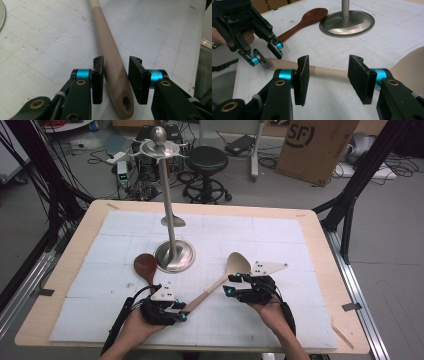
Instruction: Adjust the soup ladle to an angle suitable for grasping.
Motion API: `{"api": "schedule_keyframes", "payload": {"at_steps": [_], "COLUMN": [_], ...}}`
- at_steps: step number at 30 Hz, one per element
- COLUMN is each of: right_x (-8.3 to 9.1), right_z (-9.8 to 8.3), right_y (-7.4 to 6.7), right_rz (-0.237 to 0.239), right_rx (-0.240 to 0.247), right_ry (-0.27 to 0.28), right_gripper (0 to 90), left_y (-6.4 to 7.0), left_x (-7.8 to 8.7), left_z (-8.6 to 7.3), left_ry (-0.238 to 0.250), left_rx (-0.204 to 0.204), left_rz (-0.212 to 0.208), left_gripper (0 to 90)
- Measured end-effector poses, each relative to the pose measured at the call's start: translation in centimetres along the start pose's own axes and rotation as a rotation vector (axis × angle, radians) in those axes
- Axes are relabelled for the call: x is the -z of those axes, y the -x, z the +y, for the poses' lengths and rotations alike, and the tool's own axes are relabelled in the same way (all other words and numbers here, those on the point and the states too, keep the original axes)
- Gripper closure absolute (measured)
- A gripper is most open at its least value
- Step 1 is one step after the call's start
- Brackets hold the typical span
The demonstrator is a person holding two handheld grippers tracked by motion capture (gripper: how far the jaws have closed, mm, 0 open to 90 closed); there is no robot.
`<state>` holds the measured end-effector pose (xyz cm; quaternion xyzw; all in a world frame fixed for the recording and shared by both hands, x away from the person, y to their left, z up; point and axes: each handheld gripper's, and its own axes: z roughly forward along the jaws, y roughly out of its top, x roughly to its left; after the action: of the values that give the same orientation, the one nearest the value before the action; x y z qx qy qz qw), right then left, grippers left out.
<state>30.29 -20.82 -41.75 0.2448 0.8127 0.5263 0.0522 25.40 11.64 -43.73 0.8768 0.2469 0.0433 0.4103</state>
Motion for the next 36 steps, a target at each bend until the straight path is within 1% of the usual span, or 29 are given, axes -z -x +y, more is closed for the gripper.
{"api": "schedule_keyframes", "payload": {"at_steps": [6,12,17,23,25,28,31,34,36], "right_x": [-0.04,-0.03,-0.11,-0.28,-0.35,-0.41,-0.41,-0.4,-0.4], "right_z": [0.0,0.01,-0.01,0.0,-0.01,-0.01,-0.01,-0.01,-0.01], "right_y": [0.0,0.01,-0.01,-0.11,-0.12,-0.15,-0.15,-0.15,-0.16], "right_rz": [0.0,0.001,0.001,0.003,0.004,0.005,0.004,0.002,0.003], "right_rx": [0.002,0.005,0.003,0.002,0.002,0.003,0.005,0.003,0.004], "right_ry": [-0.002,-0.001,-0.004,-0.009,-0.01,-0.012,-0.013,-0.013,-0.013], "right_gripper": [51.3,51.2,50.8,50.5,50.4,50.3,50.1,49.8,49.7], "left_y": [-0.18,-0.54,-0.56,-0.44,-0.33,-0.18,-0.12,0.1,0.18], "left_x": [0.06,0.25,0.25,0.23,0.13,-0.2,-0.39,-0.53,-0.56], "left_z": [-0.01,-0.04,-0.05,-0.11,-0.16,-0.27,-0.31,-0.36,-0.4], "left_ry": [0.002,0.005,0.008,0.01,0.009,-0.01,-0.017,-0.02,-0.018], "left_rx": [0.004,0.012,0.018,0.004,-0.001,-0.01,-0.011,-0.027,-0.027], "left_rz": [-0.001,0.012,0.013,0.021,0.03,0.044,0.043,0.056,0.064], "left_gripper": [66.7,67.3,67.4,66.9,66.1,60.4,59.3,57.4,58.0]}}
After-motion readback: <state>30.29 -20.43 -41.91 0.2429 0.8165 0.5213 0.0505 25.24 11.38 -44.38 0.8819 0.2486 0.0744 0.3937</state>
